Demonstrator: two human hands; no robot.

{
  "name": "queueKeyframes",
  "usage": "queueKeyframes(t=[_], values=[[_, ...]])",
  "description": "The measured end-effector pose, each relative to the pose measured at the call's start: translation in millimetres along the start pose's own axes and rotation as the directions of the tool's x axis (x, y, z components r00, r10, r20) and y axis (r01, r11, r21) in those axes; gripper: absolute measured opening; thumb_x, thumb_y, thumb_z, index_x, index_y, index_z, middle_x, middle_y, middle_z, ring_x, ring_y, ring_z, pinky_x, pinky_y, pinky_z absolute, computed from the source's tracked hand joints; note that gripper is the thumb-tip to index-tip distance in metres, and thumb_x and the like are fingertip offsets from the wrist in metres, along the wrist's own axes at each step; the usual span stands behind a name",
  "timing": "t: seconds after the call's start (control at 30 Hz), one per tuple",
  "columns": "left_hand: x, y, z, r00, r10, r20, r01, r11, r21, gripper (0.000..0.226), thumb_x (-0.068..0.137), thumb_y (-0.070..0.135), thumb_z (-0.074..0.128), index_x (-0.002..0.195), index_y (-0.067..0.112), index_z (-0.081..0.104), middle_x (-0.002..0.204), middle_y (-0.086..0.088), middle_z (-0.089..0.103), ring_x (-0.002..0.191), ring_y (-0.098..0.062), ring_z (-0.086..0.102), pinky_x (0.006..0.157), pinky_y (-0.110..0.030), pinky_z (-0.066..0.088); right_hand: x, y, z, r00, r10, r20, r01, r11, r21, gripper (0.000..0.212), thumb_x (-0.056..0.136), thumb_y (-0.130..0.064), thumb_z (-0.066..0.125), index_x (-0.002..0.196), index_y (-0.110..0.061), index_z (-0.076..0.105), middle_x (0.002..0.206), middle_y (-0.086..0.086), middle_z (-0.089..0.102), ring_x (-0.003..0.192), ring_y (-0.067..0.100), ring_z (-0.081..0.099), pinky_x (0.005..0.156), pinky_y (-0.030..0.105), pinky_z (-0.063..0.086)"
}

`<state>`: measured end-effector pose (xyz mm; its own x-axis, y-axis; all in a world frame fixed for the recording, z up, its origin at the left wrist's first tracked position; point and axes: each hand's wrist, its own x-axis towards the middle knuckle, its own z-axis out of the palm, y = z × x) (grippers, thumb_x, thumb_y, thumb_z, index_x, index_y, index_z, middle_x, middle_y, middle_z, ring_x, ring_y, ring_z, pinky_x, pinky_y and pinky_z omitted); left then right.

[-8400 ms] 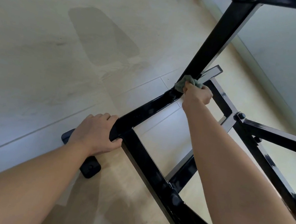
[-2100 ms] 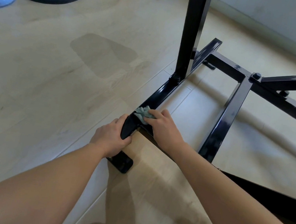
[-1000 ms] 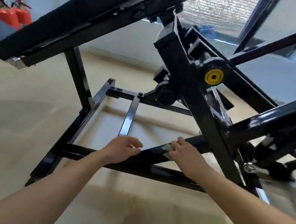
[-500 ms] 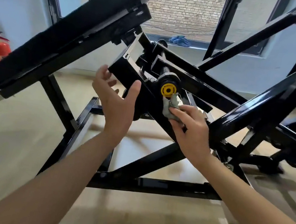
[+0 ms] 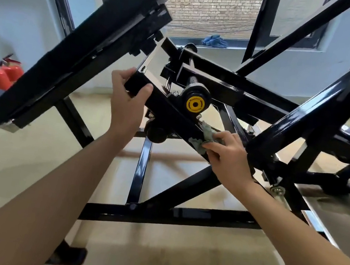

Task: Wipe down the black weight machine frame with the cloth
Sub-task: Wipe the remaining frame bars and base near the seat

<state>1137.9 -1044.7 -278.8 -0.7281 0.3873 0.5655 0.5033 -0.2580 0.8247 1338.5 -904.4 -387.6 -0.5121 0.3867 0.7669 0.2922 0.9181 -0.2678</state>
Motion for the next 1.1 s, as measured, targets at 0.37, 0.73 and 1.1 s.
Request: queueKeyframes(t=[0.37,0.73,1.1], values=[[10.6,2.0,-10.9,0.956,-0.235,0.173,0.280,0.909,-0.308,0.019,0.100,0.017,0.057,0.118,0.021,0.053,0.117,-0.019,0.062,0.099,-0.022,0.063,0.084,-0.036,0.056,101.7,-103.3,7.0,0.971,-0.150,-0.184,0.195,0.946,0.258,0.020,0.087,-0.004,0.075,0.105,-0.011,0.079,0.111,0.009,0.068,0.098,0.028,0.061,0.090,0.026,0.047],[21.0,18.8,-10.2,0.919,-0.372,0.134,0.395,0.855,-0.335,0.011,0.106,0.020,0.046,0.106,0.018,0.056,0.107,-0.007,0.066,0.102,-0.018,0.065,0.078,-0.031,0.055,217.8,-113.9,-12.5,0.909,-0.102,0.403,0.007,0.973,0.231,0.036,0.096,-0.003,0.059,0.124,-0.020,0.072,0.086,-0.019,0.052,0.082,-0.001,0.052,0.082,0.003,0.037],[20.9,14.7,-3.0,0.896,-0.437,0.080,0.427,0.796,-0.429,0.018,0.088,0.028,0.054,0.101,0.015,0.058,0.099,-0.014,0.063,0.094,-0.022,0.061,0.082,-0.040,0.049,222.7,-115.2,2.6,0.851,-0.346,0.395,0.236,0.924,0.300,0.039,0.083,0.001,0.049,0.103,-0.013,0.079,0.114,0.001,0.068,0.104,0.025,0.052,0.096,0.007,0.028]])
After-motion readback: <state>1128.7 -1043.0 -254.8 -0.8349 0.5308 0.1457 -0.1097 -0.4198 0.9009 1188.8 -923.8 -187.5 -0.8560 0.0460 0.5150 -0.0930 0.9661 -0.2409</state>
